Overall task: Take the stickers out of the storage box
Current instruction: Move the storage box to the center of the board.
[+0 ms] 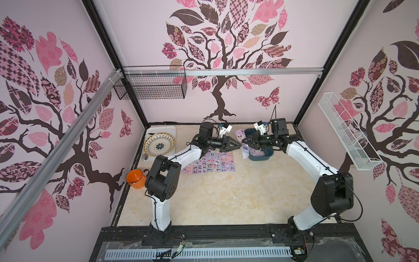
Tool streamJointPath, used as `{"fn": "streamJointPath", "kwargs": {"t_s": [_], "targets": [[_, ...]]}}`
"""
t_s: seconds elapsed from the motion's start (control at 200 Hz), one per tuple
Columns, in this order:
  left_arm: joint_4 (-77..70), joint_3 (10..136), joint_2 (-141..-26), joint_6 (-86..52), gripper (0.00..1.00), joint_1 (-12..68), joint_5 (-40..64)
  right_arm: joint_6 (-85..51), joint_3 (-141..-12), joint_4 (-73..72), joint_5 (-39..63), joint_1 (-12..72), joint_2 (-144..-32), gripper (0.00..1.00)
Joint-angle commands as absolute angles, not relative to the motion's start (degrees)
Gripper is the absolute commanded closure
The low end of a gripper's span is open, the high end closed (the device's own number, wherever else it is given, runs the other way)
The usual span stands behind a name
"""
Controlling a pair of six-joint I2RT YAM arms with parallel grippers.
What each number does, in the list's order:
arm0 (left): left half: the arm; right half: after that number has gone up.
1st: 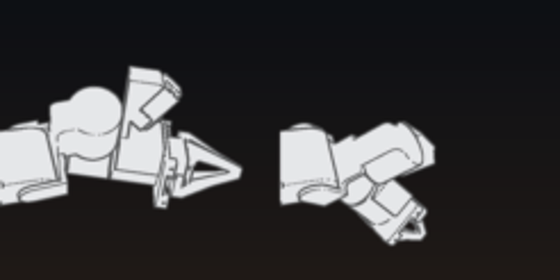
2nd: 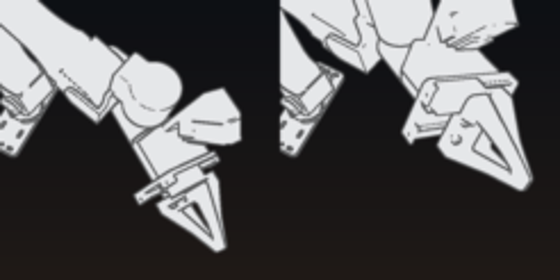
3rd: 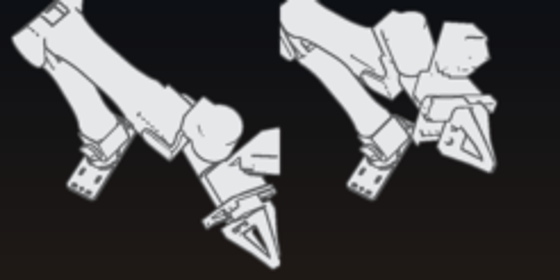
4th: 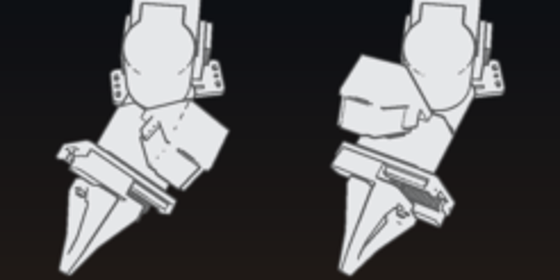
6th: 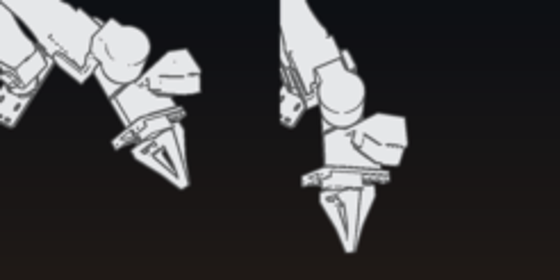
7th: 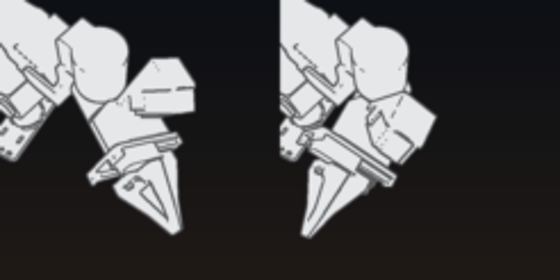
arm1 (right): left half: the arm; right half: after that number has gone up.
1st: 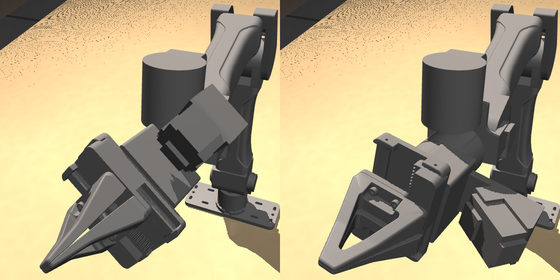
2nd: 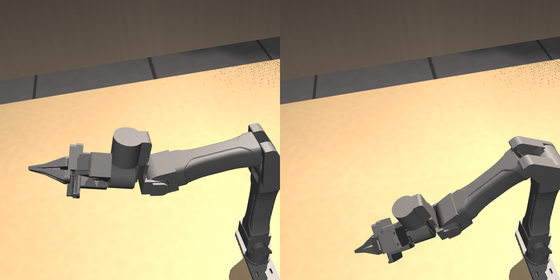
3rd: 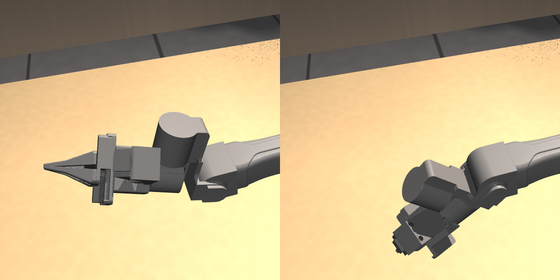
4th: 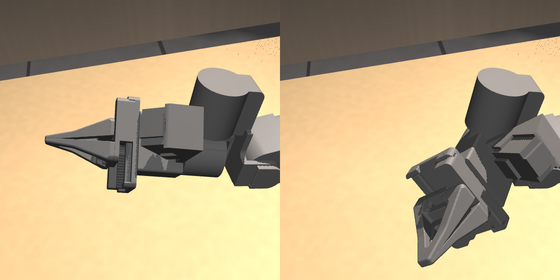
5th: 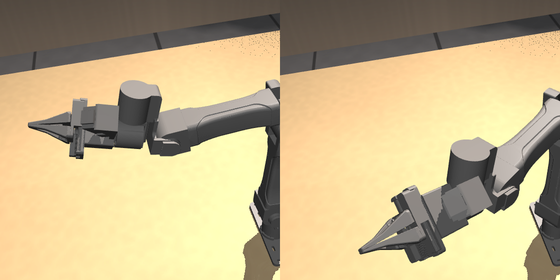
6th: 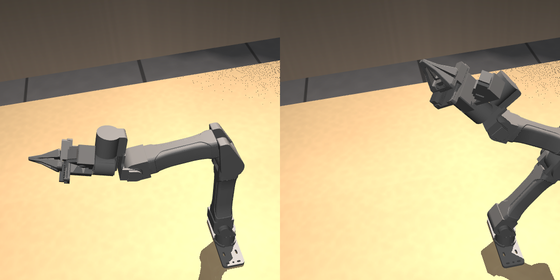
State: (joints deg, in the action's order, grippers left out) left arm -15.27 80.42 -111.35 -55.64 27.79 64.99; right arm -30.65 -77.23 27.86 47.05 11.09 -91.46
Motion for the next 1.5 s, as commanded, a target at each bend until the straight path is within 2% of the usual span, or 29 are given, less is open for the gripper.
{"fn": "streamJointPath", "kwargs": {"t_s": [0.0,0.77,1.06,1.235,1.306,1.496], "targets": [[-15.6,79.8,-109.0,-54.7,0.65,27.9,64.7,-29.7,-79.4,28.0,44.9,10.7,-91.1,0.76],[-18.1,78.9,-109.6,-57.0,0.68,27.9,63.8,-34.1,-77.5,21.7,45.9,13.8,-93.6,0.75],[-17.5,78.9,-109.5,-56.6,0.84,27.9,63.6,-33.8,-76.8,21.8,45.4,13.8,-93.2,0.75],[-17.5,78.8,-109.5,-56.4,1.00,27.9,63.5,-33.2,-76.7,22.4,45.0,13.8,-92.7,0.74],[-17.4,78.9,-109.3,-56.2,1.00,27.8,63.6,-33.0,-76.5,22.6,44.7,13.7,-92.4,0.73],[-14.5,79.6,-109.1,-53.8,1.00,27.7,63.6,-33.2,-75.3,21.8,45.2,12.1,-91.3,0.61]]}}
